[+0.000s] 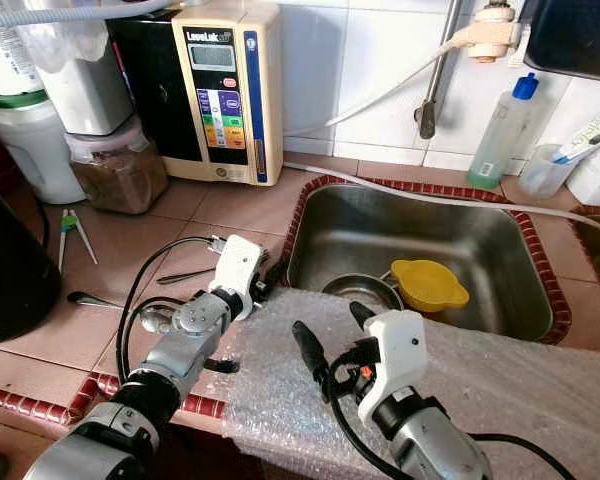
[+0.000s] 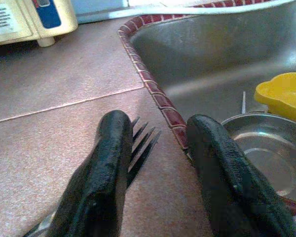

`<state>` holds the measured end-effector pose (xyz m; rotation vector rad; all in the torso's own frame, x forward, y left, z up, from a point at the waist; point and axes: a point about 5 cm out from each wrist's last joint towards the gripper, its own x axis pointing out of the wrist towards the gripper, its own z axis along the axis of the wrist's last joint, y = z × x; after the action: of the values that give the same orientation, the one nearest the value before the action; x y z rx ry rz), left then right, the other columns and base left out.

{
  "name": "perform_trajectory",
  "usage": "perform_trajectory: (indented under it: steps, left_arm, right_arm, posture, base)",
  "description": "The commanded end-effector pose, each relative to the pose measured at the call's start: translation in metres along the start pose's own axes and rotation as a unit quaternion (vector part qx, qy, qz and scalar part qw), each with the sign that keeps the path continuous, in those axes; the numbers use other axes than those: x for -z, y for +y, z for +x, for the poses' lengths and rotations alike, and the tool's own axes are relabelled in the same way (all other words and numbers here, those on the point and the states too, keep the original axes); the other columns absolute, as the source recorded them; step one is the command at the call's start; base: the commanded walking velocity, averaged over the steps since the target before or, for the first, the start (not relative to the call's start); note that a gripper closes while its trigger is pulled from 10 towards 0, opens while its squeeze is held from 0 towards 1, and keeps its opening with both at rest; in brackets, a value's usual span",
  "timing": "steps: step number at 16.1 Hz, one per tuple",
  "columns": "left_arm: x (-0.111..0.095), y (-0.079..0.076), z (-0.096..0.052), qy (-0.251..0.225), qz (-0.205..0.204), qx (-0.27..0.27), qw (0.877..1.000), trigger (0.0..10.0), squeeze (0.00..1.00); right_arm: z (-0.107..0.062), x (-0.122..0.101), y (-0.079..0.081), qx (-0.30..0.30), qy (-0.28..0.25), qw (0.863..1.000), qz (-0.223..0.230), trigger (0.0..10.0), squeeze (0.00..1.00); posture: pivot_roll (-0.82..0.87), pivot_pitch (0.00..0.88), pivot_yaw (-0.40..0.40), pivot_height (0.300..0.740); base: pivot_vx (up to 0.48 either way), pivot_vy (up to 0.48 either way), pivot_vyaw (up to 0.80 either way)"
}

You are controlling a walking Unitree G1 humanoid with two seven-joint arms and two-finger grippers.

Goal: Kitchen organization

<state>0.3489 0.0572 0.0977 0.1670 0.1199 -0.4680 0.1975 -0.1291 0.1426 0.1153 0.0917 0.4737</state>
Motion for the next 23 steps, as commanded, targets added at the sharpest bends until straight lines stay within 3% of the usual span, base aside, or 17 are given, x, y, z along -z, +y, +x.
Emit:
perform_trajectory:
  steps: [1,9,17,23]
  left_arm:
    - [0.016,0.004,-0.004,0.038,-0.017,-0.017,0.999,0.0,0.0]
    - [0.011,0.014,-0.002,0.028,-0.026,-0.027,0.999,0.0,0.0]
    - [0.004,0.04,-0.008,-0.007,-0.048,0.0,0.999,0.0,0.0]
    - [-0.037,0.046,-0.001,-0.095,-0.064,0.015,0.993,0.0,0.0]
  right_arm:
    - [-0.001,-0.002,-0.001,0.008,-0.003,1.0,-0.004,10.0,0.0]
    - [-0.001,-0.002,-0.001,0.007,0.0,1.0,-0.002,10.0,0.0]
    - [0.005,-0.003,-0.004,0.006,-0.005,1.0,-0.004,10.0,0.0]
    - [0.009,-0.004,-0.005,0.008,-0.011,1.0,-0.006,10.0,0.0]
  posture:
    - [-0.01,0.055,0.059,0.74]
    - [-0.01,0.049,0.057,0.74]
    - [0.0,0.01,0.048,0.74]
    - [0.0,0.0,0.052,0.74]
  base:
    - [0.0,0.0,0.0]
    - [0.0,0.0,0.0]
    - [0.0,0.0,0.0]
    - [0.0,0.0,0.0]
